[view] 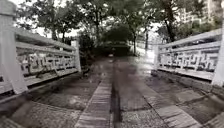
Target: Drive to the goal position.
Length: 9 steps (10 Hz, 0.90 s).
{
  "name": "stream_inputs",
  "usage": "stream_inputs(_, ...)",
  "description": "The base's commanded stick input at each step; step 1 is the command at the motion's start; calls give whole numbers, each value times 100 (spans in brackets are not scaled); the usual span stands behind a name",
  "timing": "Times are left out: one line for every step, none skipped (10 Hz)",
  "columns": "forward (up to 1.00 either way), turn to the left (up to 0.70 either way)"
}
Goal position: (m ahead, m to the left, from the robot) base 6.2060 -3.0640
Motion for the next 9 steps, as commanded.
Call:
stream_inputs(64, 2)
stream_inputs(64, 2)
stream_inputs(64, -2)
stream_inputs(64, -6)
stream_inputs(64, -10)
stream_inputs(64, -8)
stream_inputs(64, -1)
stream_inputs(64, 2)
stream_inputs(64, 2)
